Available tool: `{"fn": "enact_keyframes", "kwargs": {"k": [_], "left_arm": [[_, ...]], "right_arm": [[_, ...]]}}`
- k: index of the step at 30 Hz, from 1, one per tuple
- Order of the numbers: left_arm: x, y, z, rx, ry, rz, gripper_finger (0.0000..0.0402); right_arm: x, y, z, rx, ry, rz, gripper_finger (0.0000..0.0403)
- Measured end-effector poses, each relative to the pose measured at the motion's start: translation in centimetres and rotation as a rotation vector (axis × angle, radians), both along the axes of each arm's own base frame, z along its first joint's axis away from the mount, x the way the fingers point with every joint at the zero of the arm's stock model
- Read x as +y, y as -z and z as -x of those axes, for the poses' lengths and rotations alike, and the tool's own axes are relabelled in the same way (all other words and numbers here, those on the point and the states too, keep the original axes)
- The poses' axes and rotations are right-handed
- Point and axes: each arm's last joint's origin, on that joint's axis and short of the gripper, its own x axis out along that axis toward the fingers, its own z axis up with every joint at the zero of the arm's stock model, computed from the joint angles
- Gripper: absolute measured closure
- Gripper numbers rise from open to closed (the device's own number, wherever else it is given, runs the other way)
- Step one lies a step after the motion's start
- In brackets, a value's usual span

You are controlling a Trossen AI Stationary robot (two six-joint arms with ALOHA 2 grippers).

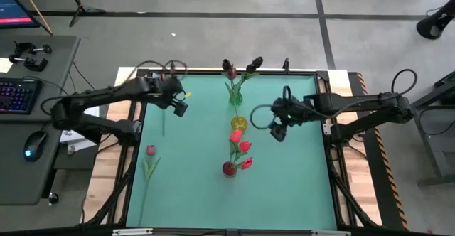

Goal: Sort flowers into vase by color
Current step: Put the top red tulip into the yellow vase

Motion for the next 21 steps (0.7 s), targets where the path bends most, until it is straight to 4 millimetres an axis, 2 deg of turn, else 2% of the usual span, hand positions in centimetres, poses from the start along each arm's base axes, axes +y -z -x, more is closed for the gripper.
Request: {"fn": "enact_keyframes", "kwargs": {"k": [4,7,13,21], "left_arm": [[1.3,4.4,0.3,0.093,-0.143,0.069,0.0029],[2.6,6.3,0.6,0.122,-0.253,0.069,0.0029],[6.0,7.3,1.8,0.163,-0.469,-0.055,0.0030],[9.1,8.7,3.0,0.097,-0.695,-0.054,0.0030]], "right_arm": [[1.0,1.2,1.6,-0.041,0.073,-0.003,0.0137],[1.4,1.9,2.4,-0.110,0.134,-0.008,0.0137],[1.9,3.3,2.9,-0.199,0.137,-0.031,0.0137],[2.5,3.8,3.0,-0.191,0.092,-0.025,0.0137]]}}
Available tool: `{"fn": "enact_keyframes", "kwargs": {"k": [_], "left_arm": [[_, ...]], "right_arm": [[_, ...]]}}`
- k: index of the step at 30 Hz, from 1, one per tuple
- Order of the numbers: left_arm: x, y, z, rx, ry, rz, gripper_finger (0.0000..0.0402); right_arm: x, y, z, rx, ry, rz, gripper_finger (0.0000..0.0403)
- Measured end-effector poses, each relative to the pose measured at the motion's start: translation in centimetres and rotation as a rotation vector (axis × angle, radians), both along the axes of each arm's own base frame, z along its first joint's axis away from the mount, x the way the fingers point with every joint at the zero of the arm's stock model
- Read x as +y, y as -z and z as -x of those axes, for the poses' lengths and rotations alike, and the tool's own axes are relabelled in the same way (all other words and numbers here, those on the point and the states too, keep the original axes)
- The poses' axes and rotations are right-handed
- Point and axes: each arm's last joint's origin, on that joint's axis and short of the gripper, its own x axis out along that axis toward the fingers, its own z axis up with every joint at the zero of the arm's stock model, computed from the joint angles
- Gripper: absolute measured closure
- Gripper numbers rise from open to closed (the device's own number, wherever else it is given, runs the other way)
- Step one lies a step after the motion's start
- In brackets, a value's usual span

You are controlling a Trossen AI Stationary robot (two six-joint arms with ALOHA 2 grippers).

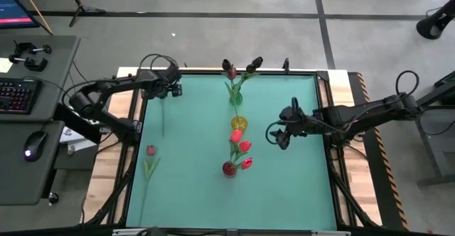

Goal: Sort flowers into vase by color
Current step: Put the top red tulip into the yellow vase

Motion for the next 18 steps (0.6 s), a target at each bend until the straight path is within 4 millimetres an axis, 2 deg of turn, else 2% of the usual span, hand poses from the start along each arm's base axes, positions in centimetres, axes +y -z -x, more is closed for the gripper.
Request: {"fn": "enact_keyframes", "kwargs": {"k": [5,9,14,18], "left_arm": [[0.9,0.8,0.4,-0.020,-0.099,0.004,0.0032],[1.5,1.7,0.3,-0.049,-0.119,0.035,0.0059],[1.8,3.0,0.0,-0.060,-0.127,0.094,0.0145],[1.8,3.2,-0.2,-0.077,-0.098,0.113,0.0259]], "right_arm": [[0.7,0.0,0.1,0.001,-0.034,0.000,0.0137],[1.2,0.0,0.2,0.000,-0.054,-0.002,0.0137],[1.6,0.0,0.3,-0.003,-0.069,-0.001,0.0137],[1.9,0.0,0.3,-0.013,-0.042,-0.020,0.0137]]}}
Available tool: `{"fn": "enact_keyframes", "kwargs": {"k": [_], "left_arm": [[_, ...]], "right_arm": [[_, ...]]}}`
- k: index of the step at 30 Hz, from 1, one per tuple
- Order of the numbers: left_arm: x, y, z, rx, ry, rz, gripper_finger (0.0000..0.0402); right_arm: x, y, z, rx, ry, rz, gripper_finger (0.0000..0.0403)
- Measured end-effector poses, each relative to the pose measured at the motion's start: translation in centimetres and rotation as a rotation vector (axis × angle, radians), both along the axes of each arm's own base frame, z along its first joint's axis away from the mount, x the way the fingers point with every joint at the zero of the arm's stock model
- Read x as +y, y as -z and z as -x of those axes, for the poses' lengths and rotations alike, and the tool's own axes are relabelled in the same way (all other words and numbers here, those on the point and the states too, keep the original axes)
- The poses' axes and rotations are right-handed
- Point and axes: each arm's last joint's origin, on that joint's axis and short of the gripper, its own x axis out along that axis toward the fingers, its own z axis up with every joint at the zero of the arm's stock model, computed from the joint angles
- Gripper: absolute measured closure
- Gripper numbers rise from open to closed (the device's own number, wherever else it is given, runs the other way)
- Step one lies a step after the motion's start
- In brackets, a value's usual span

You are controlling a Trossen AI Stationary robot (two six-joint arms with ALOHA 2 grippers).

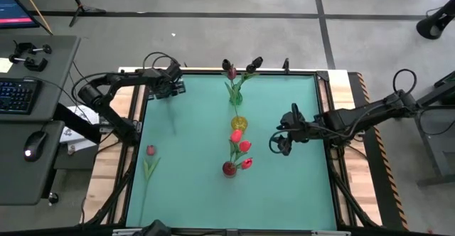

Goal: Sort flowers into vase by color
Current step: Put the top red tulip into the yellow vase

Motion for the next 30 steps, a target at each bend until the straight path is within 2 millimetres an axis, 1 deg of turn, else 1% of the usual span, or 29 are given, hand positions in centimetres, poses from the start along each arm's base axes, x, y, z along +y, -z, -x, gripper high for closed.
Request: {"fn": "enact_keyframes", "kwargs": {"k": [3,4,5,7,9,12,14,19,23,30], "left_arm": [[-0.1,-0.9,0.0,-0.034,0.068,-0.040,0.0360],[-0.3,-1.3,0.1,-0.049,0.062,-0.038,0.0380],[-0.3,-1.8,0.1,-0.066,0.062,-0.065,0.0387],[-0.1,-3.3,0.0,-0.112,0.097,-0.155,0.0382],[-0.3,-4.7,0.1,-0.137,0.129,-0.214,0.0383],[-1.0,-6.7,0.2,-0.171,0.189,-0.288,0.0395],[-1.8,-8.1,0.3,-0.205,0.231,-0.344,0.0396],[-4.5,-11.5,0.2,-0.310,0.327,-0.471,0.0399],[-7.0,-14.2,-0.2,-0.438,0.426,-0.596,0.0400],[-12.3,-18.5,-1.9,-0.732,0.708,-0.846,0.0401]], "right_arm": [[0.2,-0.1,0.0,-0.015,0.019,0.007,0.0137],[0.3,-0.1,0.0,-0.024,0.030,0.011,0.0137],[0.3,-0.1,0.0,-0.033,0.042,0.012,0.0137],[0.4,-0.2,-0.1,-0.053,0.059,0.007,0.0137],[0.5,-0.4,-0.2,-0.075,0.067,0.006,0.0137],[0.7,-0.7,-0.4,-0.124,0.073,0.004,0.0137],[0.8,-0.9,-0.7,-0.163,0.081,0.000,0.0137],[0.8,-1.6,-1.2,-0.254,0.107,-0.001,0.0137],[0.8,-2.1,-1.4,-0.314,0.144,0.012,0.0137],[0.5,-2.7,-1.7,-0.402,0.229,0.052,0.0137]]}}
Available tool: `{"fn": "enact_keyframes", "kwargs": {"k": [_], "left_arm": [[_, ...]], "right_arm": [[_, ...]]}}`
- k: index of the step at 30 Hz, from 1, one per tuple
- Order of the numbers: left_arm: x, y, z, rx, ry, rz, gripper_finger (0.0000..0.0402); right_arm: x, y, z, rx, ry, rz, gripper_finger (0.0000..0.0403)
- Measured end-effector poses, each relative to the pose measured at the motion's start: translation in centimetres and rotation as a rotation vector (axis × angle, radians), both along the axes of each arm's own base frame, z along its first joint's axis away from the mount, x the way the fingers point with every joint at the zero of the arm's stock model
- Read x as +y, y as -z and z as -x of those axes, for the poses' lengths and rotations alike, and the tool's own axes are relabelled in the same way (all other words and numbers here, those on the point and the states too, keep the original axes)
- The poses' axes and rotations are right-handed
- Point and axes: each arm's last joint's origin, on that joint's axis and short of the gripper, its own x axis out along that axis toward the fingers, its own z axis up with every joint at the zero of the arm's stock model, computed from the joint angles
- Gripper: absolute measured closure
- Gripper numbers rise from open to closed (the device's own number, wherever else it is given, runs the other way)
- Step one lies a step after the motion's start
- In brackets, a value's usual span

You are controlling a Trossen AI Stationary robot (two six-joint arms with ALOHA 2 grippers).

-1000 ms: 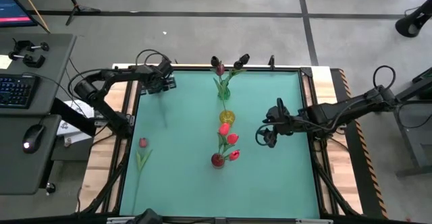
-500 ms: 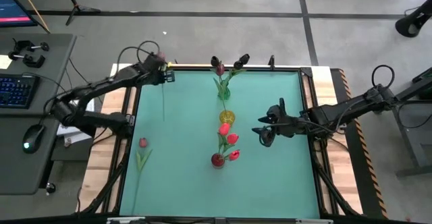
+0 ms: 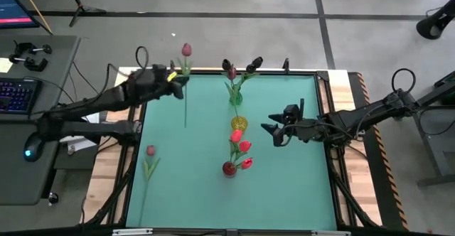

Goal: Sort flowers into vase by color
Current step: Put the top red tulip into the yellow vase

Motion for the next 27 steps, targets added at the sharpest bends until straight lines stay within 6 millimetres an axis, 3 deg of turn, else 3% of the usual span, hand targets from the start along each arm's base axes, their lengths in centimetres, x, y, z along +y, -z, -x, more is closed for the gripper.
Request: {"fn": "enact_keyframes", "kwargs": {"k": [7,12,19,27], "left_arm": [[-5.6,-3.6,-2.0,-0.245,0.325,-0.310,0.0401],[-7.5,-3.5,-4.3,-0.273,0.332,-0.428,0.0401],[-6.8,-1.6,-9.6,-0.372,0.313,-0.584,0.0401],[-4.1,2.2,-13.3,-0.485,0.375,-0.501,0.0401]], "right_arm": [[0.0,-0.3,-0.1,-0.033,0.025,0.005,0.0137],[-0.1,-0.3,-0.1,-0.042,0.033,0.007,0.0137],[-0.2,-0.4,-0.1,-0.043,0.085,0.061,0.0137],[-0.2,-0.6,-0.1,-0.059,0.097,0.062,0.0137]]}}
